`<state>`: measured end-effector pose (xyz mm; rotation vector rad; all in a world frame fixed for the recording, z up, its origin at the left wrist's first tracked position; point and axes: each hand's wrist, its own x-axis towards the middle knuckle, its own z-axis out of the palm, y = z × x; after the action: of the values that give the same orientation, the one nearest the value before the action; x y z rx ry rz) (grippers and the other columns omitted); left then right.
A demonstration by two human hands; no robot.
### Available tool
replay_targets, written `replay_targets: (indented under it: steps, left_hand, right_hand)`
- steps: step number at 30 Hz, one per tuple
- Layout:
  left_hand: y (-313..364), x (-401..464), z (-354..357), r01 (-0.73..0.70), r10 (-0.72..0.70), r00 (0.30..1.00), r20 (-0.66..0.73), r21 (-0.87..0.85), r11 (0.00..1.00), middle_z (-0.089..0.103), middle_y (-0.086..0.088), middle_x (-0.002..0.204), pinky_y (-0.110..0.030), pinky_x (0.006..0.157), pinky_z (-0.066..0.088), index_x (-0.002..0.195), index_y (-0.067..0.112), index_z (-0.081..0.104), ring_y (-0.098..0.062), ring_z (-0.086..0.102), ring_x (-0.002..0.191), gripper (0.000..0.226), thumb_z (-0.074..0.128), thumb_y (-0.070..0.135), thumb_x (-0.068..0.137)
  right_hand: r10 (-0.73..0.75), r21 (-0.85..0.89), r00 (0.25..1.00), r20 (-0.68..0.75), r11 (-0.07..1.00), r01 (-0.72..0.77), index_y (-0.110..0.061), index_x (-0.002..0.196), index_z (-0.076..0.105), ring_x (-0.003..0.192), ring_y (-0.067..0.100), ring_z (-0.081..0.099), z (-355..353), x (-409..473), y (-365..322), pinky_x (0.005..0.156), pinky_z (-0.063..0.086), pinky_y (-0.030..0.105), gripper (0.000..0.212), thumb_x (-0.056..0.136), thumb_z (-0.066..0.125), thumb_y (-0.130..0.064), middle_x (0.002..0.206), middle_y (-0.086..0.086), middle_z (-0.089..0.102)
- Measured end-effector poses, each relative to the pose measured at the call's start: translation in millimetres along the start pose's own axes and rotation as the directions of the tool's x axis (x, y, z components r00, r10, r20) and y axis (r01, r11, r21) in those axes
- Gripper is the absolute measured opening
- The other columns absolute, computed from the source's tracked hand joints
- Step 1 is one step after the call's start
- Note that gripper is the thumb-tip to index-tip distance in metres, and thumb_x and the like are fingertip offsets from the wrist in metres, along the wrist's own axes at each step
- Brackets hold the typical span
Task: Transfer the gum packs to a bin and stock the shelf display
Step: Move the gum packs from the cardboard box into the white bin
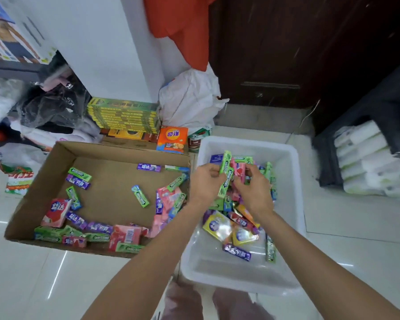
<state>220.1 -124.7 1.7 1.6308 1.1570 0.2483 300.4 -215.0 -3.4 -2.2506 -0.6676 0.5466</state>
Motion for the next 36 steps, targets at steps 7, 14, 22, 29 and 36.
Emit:
replay_targets:
  steps: [7, 14, 22, 29, 36]
  left_hand:
    - [22, 15, 56, 0.001, 0.008, 0.999, -0.036, 0.246, 0.969, 0.065, -0.018, 0.108, -0.037, 0.089, 0.048, 0.115, 0.000, 0.058, -0.031, 0.060, 0.102, 0.028, 0.059, 0.011, 0.088]
    - [7, 3, 35, -0.086, 0.128, 0.985, -0.120, 0.307, 0.948, 0.051, -0.012, 0.121, -0.037, 0.089, 0.048, 0.125, 0.011, 0.053, -0.028, 0.060, 0.099, 0.035, 0.055, 0.013, 0.090]
    - [-47, -30, -70, 0.014, 0.078, 0.949, -0.305, 0.288, 0.957, 0.062, -0.009, 0.112, -0.031, 0.085, 0.047, 0.118, 0.011, 0.057, -0.022, 0.061, 0.093, 0.030, 0.054, 0.009, 0.088]
    - [-131, -41, -188, 0.225, -0.110, 0.956, -0.271, 0.441, 0.869, 0.047, -0.010, 0.132, -0.039, 0.097, 0.041, 0.133, 0.016, 0.047, -0.029, 0.049, 0.117, 0.046, 0.056, 0.015, 0.088]
    - [-201, -21, -250, 0.026, -0.147, 0.981, 0.128, 0.661, 0.750, 0.048, -0.009, 0.131, -0.040, 0.101, 0.040, 0.133, 0.018, 0.048, -0.028, 0.042, 0.122, 0.060, 0.072, 0.019, 0.078]
  right_hand:
    - [-0.039, -0.115, 0.991, 0.127, 0.992, 0.054, -0.003, 0.124, 0.053, 0.105, 0.030, 0.058, -28, 29, 45, 0.084, 0.042, 0.030, 0.035, 0.092, 0.056, -0.017, 0.115, 0.014, 0.062]
    - [-0.186, -0.138, 0.953, 0.238, 0.965, 0.223, -0.005, 0.133, 0.047, 0.127, 0.026, 0.041, -25, 24, 34, 0.106, 0.028, 0.030, 0.043, 0.091, 0.053, -0.010, 0.134, 0.010, 0.051]
    - [-0.355, -0.021, 0.860, 0.367, 0.921, 0.389, -0.012, 0.135, 0.046, 0.125, 0.019, 0.043, 31, -7, -39, 0.104, 0.031, 0.027, 0.043, 0.092, 0.052, -0.014, 0.132, 0.005, 0.049]
    - [-0.395, -0.038, 0.745, 0.537, 0.872, 0.489, -0.014, 0.139, 0.042, 0.127, 0.020, 0.043, 133, -49, -105, 0.106, 0.033, 0.031, 0.048, 0.093, 0.053, -0.019, 0.139, 0.003, 0.043]
    - [-0.152, -0.210, 0.703, 0.695, 0.892, 0.401, -0.016, 0.143, 0.035, 0.133, 0.022, 0.035, 216, -78, -102, 0.110, 0.031, 0.036, 0.066, 0.086, 0.065, -0.031, 0.142, 0.005, 0.039]
